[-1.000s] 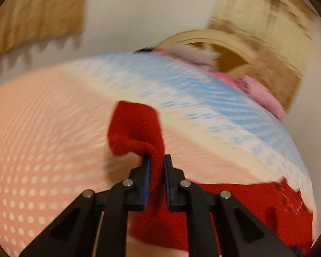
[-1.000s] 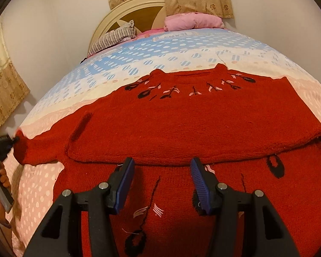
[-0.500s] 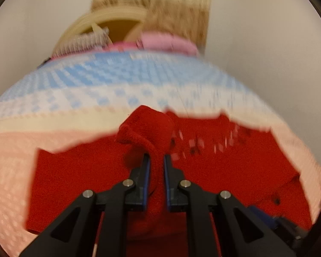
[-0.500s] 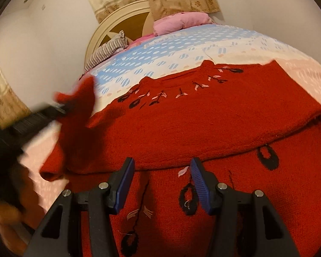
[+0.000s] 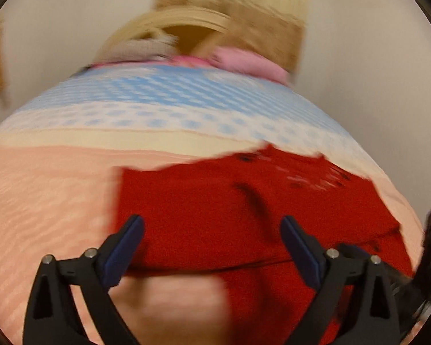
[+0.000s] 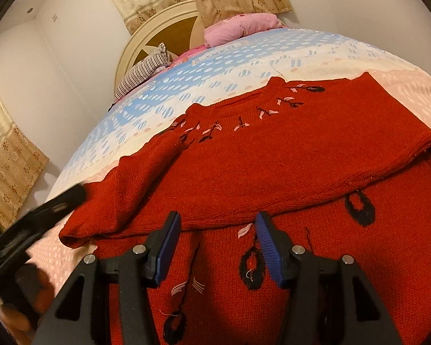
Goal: Fold small clothes
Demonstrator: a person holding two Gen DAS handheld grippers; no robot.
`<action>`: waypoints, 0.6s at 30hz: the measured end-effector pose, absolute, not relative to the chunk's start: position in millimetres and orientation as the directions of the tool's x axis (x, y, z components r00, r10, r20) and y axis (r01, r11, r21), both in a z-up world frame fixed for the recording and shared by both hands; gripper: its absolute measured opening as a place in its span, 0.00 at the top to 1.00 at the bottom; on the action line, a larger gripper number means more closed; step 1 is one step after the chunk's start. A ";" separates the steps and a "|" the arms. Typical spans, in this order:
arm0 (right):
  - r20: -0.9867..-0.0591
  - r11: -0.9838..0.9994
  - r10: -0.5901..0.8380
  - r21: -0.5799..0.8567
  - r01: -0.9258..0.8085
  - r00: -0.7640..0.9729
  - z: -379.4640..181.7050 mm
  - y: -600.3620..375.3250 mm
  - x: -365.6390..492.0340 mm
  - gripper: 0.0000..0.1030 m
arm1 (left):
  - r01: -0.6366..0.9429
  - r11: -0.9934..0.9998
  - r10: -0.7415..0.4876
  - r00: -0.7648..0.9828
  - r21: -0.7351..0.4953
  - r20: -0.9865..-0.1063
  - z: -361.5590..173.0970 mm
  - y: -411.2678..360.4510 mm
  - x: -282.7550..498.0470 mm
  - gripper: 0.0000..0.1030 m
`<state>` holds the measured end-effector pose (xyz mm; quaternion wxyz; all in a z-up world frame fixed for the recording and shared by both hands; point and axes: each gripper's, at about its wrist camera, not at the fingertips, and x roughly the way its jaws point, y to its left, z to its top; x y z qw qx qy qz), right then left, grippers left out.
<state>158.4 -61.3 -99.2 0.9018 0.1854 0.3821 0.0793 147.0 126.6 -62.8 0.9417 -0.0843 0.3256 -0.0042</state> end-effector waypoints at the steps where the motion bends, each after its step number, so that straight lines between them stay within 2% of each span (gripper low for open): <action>1: -0.662 0.918 0.284 0.396 0.001 0.694 -98.8 -61.3 157.7 0.46 | -0.107 0.983 -0.004 0.799 -0.149 -0.601 -65.8 144.8 139.8 0.05; 5: -0.691 0.946 0.231 0.325 0.008 0.685 -82.9 -49.0 157.7 0.46 | -0.275 0.954 0.148 0.781 -0.121 -0.606 -80.8 198.2 126.2 0.05; 7: -0.658 0.956 0.246 0.284 -0.068 0.712 -60.4 -27.7 156.1 0.46 | -0.337 0.929 0.171 0.757 -0.153 -0.630 -91.9 217.0 124.9 0.05; 9: -0.639 0.962 0.269 0.219 -0.164 0.721 -38.1 4.7 160.9 0.46 | -0.364 0.900 0.119 0.733 -0.239 -0.669 -104.3 231.5 128.0 0.05; 12: -0.661 0.969 0.230 0.084 -0.234 0.714 -26.5 50.2 182.4 0.46 | -0.388 0.874 0.073 0.701 -0.293 -0.710 -117.4 237.8 134.9 0.05; 16: -0.753 0.960 0.175 -0.013 -0.280 0.635 -50.9 91.0 226.4 0.46 | -0.386 0.865 0.061 0.715 -0.320 -0.697 -117.9 237.3 124.9 0.05; 18: -0.791 0.963 0.087 -0.089 -0.254 0.606 -68.1 100.2 247.9 0.49 | -0.384 0.863 0.056 0.718 -0.329 -0.694 -117.6 239.5 122.0 0.04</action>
